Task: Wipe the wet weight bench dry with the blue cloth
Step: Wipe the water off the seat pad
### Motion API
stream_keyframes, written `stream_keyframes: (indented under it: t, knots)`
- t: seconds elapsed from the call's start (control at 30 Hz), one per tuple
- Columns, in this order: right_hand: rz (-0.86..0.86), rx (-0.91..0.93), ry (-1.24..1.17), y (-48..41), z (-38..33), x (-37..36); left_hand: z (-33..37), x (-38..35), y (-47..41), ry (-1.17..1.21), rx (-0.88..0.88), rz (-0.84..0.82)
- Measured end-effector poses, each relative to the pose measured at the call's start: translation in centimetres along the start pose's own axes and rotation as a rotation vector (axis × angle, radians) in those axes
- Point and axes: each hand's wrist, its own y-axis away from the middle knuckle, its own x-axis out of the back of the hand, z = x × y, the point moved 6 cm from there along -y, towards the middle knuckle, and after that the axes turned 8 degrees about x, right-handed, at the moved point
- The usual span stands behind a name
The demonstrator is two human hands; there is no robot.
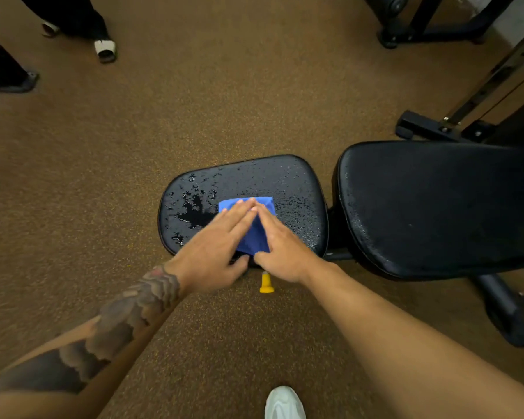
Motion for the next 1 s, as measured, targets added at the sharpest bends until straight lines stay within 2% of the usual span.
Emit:
stream_keyframes:
  t: [0.1,0.23,0.3,0.43,0.57,0.73,0.87,1.0]
  knots:
    - [0.067,-0.052,0.002,2.5,1.4,1.4,0.8,-2.0,-1.6,-0.086,0.070,-0.108]
    - [0.367,-0.159,0.179,6.3,3.8,4.9,0.4,-3.6,-1.7,-0.321,0.093,-0.127]
    - [0.422,-0.251,0.157,7.2,5.3,5.6,0.2,-3.8,-1.7,-0.344,0.121,-0.124]
    - [0.379,-0.413,-0.107,6.9,7.1,4.6,0.0,-3.9,-1.4,-0.317,0.212,-0.099]
    - [0.411,-0.419,-0.199,6.2,7.0,3.4,1.1,-4.7,-1.1,-0.331,0.195,-0.074]
    - [0.410,-0.342,-0.153,6.7,7.2,3.3,2.8,-5.4,-3.6,-0.341,0.130,-0.120]
    - [0.267,-0.256,0.011,7.2,7.4,3.4,1.2,-4.6,-9.7,-0.328,0.205,-0.132]
    - [0.229,-0.236,0.106,7.3,7.3,3.6,-1.1,-3.1,-14.5,-0.327,0.280,-0.157]
